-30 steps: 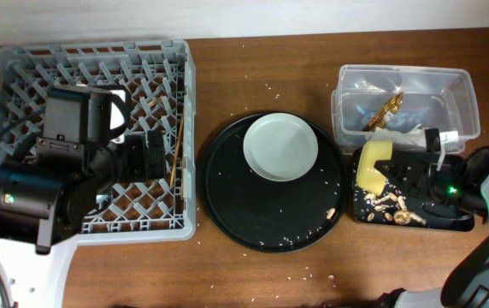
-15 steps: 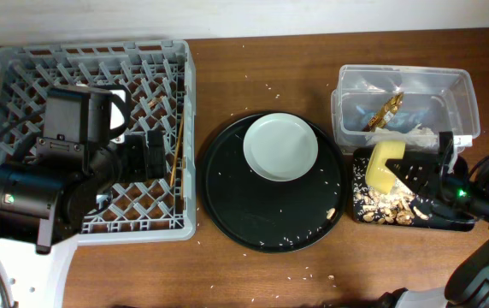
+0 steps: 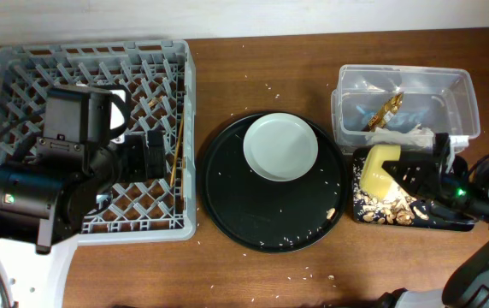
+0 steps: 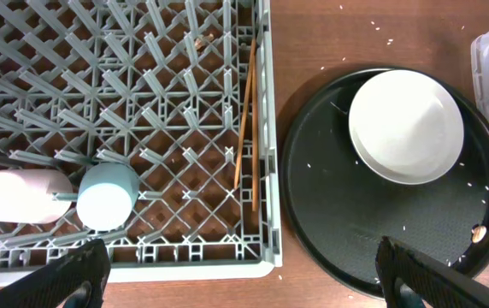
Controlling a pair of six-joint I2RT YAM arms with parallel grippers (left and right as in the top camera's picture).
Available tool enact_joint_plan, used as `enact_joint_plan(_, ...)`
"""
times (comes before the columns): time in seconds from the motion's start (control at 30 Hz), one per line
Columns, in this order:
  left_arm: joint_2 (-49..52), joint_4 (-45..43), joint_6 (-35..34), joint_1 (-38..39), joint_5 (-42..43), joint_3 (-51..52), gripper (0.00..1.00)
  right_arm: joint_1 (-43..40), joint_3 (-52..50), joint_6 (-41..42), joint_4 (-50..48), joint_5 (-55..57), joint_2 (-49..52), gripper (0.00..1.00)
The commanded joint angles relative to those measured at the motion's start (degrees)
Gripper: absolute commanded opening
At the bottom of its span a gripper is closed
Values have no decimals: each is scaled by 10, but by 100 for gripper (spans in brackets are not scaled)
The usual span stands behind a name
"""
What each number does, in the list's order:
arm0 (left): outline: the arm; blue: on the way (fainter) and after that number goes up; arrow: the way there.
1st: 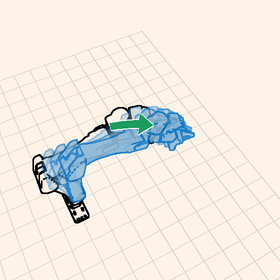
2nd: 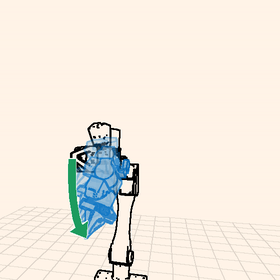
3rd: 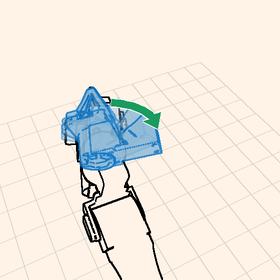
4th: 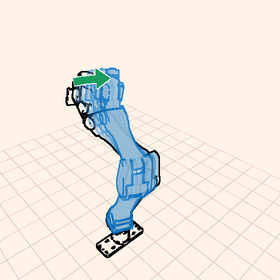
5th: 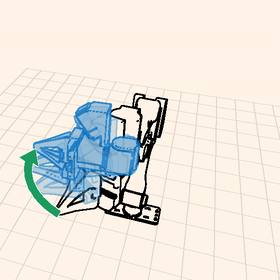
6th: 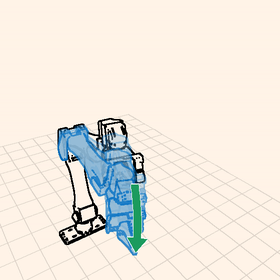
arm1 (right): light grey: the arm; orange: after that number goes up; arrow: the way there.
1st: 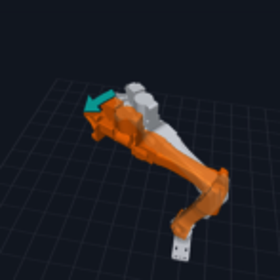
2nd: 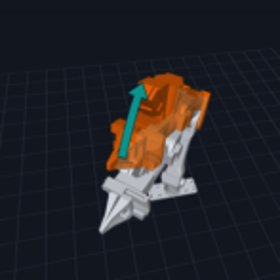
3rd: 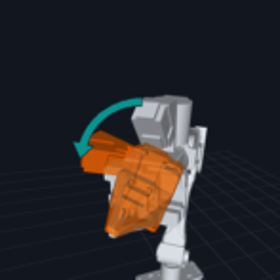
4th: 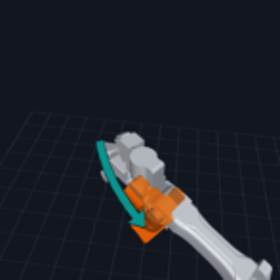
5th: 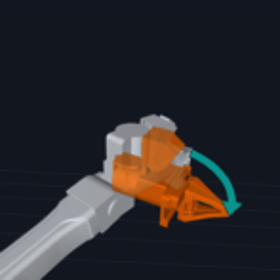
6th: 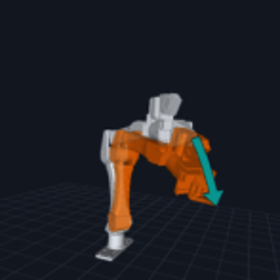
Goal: Sort waste into correct bins and load items into the dishwasher rack
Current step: 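Tip the yellow bowl over the black tray to dump the scraps, then set the empty yellow bowl back on the black round tray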
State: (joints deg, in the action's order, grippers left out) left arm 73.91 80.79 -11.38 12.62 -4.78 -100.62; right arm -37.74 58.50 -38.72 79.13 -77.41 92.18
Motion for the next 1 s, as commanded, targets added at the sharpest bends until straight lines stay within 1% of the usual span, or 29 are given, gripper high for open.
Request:
enact_joint_plan(0.0, -7, -1, 2, 0, -4, 0, 99, 10, 20, -55, 7, 33, -33, 4)
enact_joint_plan(0.03, -7, -1, 2, 0, -4, 0, 99, 10, 26, 12, -2, 59, -33, 4)
enact_joint_plan(0.07, -7, -1, 2, 0, -4, 0, 99, 14, 35, 14, 20, 75, -35, 4)
enact_joint_plan(0.13, -7, -1, 2, 0, -4, 0, 99, 39, 48, -53, 85, 89, -49, 4)
enact_joint_plan(0.17, -7, -1, 2, 0, -4, 0, 99, 57, 49, -70, 102, 99, -58, 4)
enact_joint_plan(0.23, -7, -1, 2, 0, -4, 0, 99, 113, 49, -54, 105, 153, -78, 4)
enact_joint_plan(0.27, -7, -1, 2, 0, -4, 0, 99, 160, 49, -30, 103, 183, -86, 4)
enact_joint_plan(0.3, -7, -1, 2, 0, -4, 0, 99, 205, 48, 3, 90, 204, -86, 4)
enact_joint_plan(0.4, -7, -1, 2, 0, -4, 0, 99, 315, 44, 179, 2, 309, -86, 4)
enact_joint_plan(0.43, -7, -1, 2, 0, -4, 0, 99, 362, 44, 288, -44, 387, -85, 4)
enact_joint_plan(0.5, -7, -1, 2, 0, -4, 0, 99, 431, 44, 399, -99, 493, -85, 4)
enact_joint_plan(0.57, -7, -1, 2, 0, -4, 0, 99, 518, 44, 466, -145, 571, -86, 4)
enact_joint_plan(0.63, -7, -1, 2, 0, -4, 0, 99, 582, 44, 503, -172, 603, -85, 4)
enact_joint_plan(0.67, -7, -1, 2, 0, -4, 0, 99, 610, 44, 522, -179, 615, -84, 6)
enact_joint_plan(0.73, -7, -1, 2, 0, -4, 0, 99, 655, 44, 562, -185, 635, -80, 16)
enact_joint_plan(0.8, -7, -1, 2, 0, -4, 0, 99, 690, 44, 580, -202, 658, -75, 30)
enact_joint_plan(0.83, -7, -1, 2, 0, -4, 0, 99, 701, 44, 587, -211, 664, -73, 44)
enact_joint_plan(0.87, -7, -1, 2, 0, -4, 0, 99, 713, 44, 592, -223, 657, -73, 60)
enact_joint_plan(0.9, -7, -1, 2, 0, -4, 0, 99, 718, 46, 592, -225, 650, -73, 68)
enact_joint_plan(0.97, -7, -1, 2, 0, -4, 0, 99, 719, 63, 591, -209, 625, -77, 70)
